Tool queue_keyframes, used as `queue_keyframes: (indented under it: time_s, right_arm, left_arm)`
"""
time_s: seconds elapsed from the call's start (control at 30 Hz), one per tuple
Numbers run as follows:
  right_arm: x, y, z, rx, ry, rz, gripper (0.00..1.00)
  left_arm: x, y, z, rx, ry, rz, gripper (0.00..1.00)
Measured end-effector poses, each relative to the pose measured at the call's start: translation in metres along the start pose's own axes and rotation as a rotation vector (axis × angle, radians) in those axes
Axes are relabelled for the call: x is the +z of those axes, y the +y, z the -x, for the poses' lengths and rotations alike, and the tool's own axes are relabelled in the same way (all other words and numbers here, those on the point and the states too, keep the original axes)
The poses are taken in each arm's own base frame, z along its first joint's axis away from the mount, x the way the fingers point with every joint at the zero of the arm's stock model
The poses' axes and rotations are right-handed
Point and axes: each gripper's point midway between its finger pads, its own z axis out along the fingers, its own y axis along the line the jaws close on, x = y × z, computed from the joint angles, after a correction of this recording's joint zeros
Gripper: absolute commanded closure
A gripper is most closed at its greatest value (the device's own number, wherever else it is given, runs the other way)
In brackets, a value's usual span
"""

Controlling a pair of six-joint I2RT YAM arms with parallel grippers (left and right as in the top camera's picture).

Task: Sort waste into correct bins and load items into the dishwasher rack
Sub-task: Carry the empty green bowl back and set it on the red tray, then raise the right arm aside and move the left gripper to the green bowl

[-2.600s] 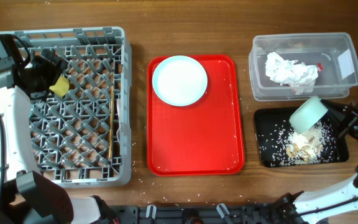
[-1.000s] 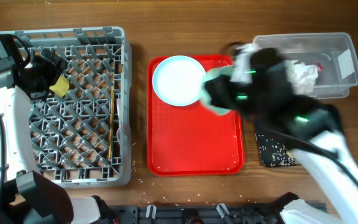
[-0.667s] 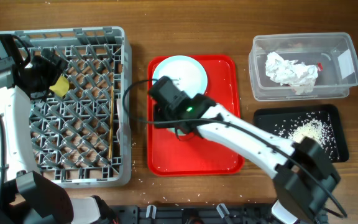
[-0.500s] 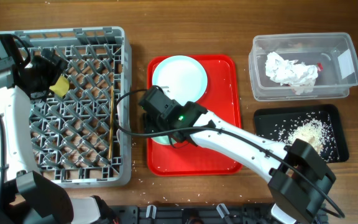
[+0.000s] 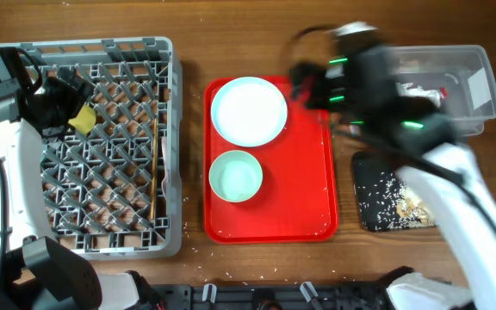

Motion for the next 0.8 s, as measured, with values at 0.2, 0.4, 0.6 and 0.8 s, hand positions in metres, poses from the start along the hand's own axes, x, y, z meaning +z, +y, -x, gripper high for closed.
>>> queue_keyframes:
  time_s: [0.2, 0.4, 0.6, 0.8]
  right_arm:
    - [-0.054, -0.155, 0.022, 0.25, -0.053, -0.382, 0.0]
    - [-0.058, -0.175, 0.025, 0.304, -0.065, -0.426, 0.0]
    - [-0.056, -0.175, 0.024, 0.304, -0.059, -0.428, 0.0]
    - [-0.056, -0.175, 0.024, 0.304, -0.058, -0.429, 0.0]
  left_arm:
    - [0.0, 0.0, 0.0, -0.004, 0.0, 0.0, 0.0]
    - [-0.002, -0.017, -0.016, -0.076, 0.096, -0.1, 0.0]
    - [-0.025, -0.104, -0.104, 0.16, 0.414, -0.46, 0.02]
    - [-0.036, -0.157, -0.258, 0.637, 0.552, -0.453, 0.19]
